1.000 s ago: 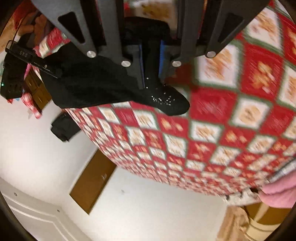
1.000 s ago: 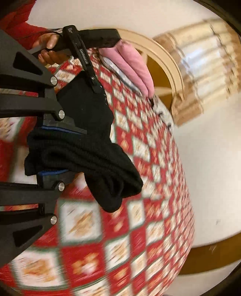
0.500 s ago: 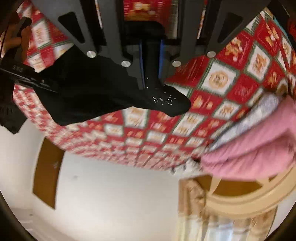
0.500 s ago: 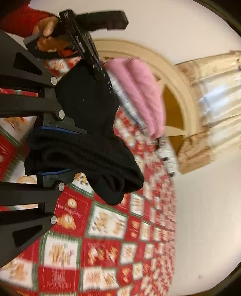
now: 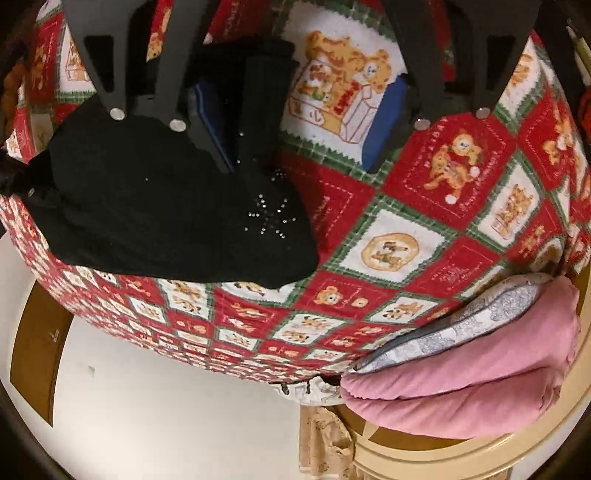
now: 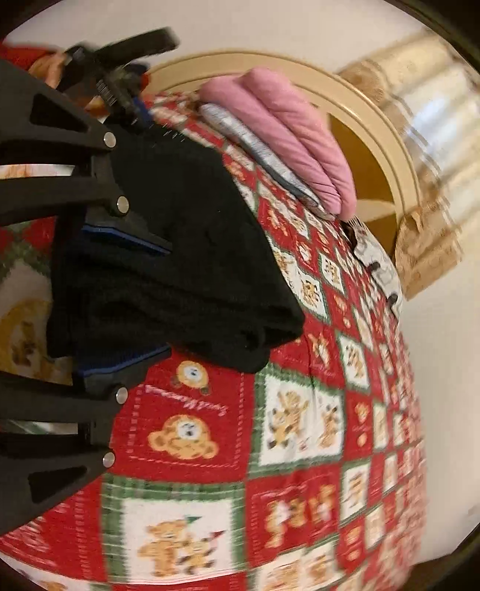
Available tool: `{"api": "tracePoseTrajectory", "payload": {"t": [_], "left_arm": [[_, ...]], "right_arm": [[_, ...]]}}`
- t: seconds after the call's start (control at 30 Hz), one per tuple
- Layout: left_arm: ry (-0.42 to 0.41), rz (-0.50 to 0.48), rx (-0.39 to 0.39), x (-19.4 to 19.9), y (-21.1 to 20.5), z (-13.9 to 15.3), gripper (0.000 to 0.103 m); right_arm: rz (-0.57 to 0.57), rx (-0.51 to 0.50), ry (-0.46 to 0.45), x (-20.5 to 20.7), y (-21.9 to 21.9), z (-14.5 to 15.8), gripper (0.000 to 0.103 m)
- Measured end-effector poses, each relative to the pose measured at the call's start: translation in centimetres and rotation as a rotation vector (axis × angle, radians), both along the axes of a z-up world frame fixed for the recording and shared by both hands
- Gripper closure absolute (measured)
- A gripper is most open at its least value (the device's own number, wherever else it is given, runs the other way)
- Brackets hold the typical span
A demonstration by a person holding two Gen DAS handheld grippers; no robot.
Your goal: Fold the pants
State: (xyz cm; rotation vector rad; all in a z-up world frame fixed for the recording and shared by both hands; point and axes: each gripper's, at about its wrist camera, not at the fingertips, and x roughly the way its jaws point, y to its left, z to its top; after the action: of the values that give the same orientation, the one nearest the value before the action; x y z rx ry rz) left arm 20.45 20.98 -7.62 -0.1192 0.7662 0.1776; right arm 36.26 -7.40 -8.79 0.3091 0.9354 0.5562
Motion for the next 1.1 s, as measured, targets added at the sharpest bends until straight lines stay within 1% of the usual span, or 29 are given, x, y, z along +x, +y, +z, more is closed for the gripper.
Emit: {"api": "tracePoseTrajectory", "payload": {"t": [0.03,0.07,0.1,0.13,0.17,0.2,0.27,0.3,0.33,0.37,0.4,0.43,0.47,0.53,0.57,0.63,0.73,0.87,0.93,1.0,1.03,1.07,1.1], "left_arm": [[0.000,0.004,0.016,-0.2,-0.3,0.5,0.030],[-0.006,0.010,0.034,-0.5,-0.5,0.9,0.030],[-0.012,0.017,0.055,-0.8,-0.7,1.3,0.030],[-0.015,0.025,0.080,-1.1,-1.0,1.6,0.030],[-0.014,0.033,0.106,-1.3,-1.3,1.9,0.030],[-0.014,0.036,0.122,-1.5,-1.6,2.0,0.030],[-0.027,0.034,0.140,-1.9,-2.2,2.4,0.030],[-0.044,0.029,0.141,-2.3,-2.6,2.8,0.030],[-0.064,0.020,0.139,-2.6,-3.0,3.3,0.030],[-0.080,0.010,0.137,-2.7,-3.4,3.7,0.030],[-0.089,0.001,0.136,-2.7,-3.8,4.0,0.030],[-0.095,-0.012,0.134,-2.6,-4.2,4.2,0.030],[-0.097,-0.035,0.129,-2.2,-4.7,4.4,0.030],[-0.089,-0.062,0.122,-1.3,-5.4,4.4,0.030],[-0.079,-0.075,0.118,-0.7,-5.7,4.1,0.030],[-0.031,-0.083,0.123,1.1,-6.2,3.2,0.031],[0.055,-0.067,0.095,3.1,-6.2,1.5,0.031],[0.074,-0.039,0.029,3.5,-5.4,1.1,0.029],[0.073,-0.038,0.026,3.2,-5.4,1.0,0.028],[0.078,-0.016,0.044,2.7,-5.4,0.8,0.017],[0.089,0.001,0.047,2.6,-5.3,0.8,0.013],[0.103,0.014,0.040,2.5,-5.0,0.8,0.007],[0.125,0.023,0.012,2.2,-4.6,0.8,0.004]], "right_arm": [[-0.035,0.041,0.007,-0.2,-0.5,0.5,0.053],[-0.092,0.108,-0.013,-1.0,-1.7,1.3,0.053],[-0.139,0.143,-0.039,-1.8,-2.5,2.2,0.052],[-0.168,0.148,-0.058,-2.3,-2.8,2.7,0.052],[-0.189,0.133,-0.080,-2.9,-2.9,3.3,0.052],[-0.184,0.096,-0.116,-3.5,-2.4,4.0,0.052],[-0.145,-0.039,-0.198,-4.7,-0.5,5.1,0.053],[-0.125,-0.139,-0.250,-5.3,0.9,5.5,0.066],[-0.095,-0.195,-0.282,-5.8,2.0,5.7,0.094],[-0.059,-0.221,-0.284,-5.9,2.8,5.6,0.098],[-0.032,-0.232,-0.263,-5.7,3.5,5.3,0.098],[-0.030,-0.239,-0.242,-5.2,3.7,4.8,0.098],[-0.043,-0.258,-0.220,-4.6,3.9,4.2,0.098],[-0.044,-0.290,-0.148,-3.2,4.0,2.2,0.098],[-0.062,-0.301,-0.112,-2.7,3.7,1.2,0.099],[-0.085,-0.269,-0.102,-2.5,3.3,1.0,0.099],[-0.096,-0.284,-0.072,-2.0,3.6,1.0,0.099],[-0.093,-0.312,-0.086,-1.7,4.0,0.8,0.099],[-0.099,-0.310,-0.091,-1.9,4.1,0.8,0.098],[-0.096,-0.325,-0.100,-2.1,4.4,0.9,0.098],[-0.093,-0.337,-0.106,-2.1,4.5,0.9,0.098],[-0.090,-0.352,-0.114,-2.3,4.7,1.0,0.098],[-0.088,-0.368,-0.120,-2.5,4.9,1.1,0.098]]}}
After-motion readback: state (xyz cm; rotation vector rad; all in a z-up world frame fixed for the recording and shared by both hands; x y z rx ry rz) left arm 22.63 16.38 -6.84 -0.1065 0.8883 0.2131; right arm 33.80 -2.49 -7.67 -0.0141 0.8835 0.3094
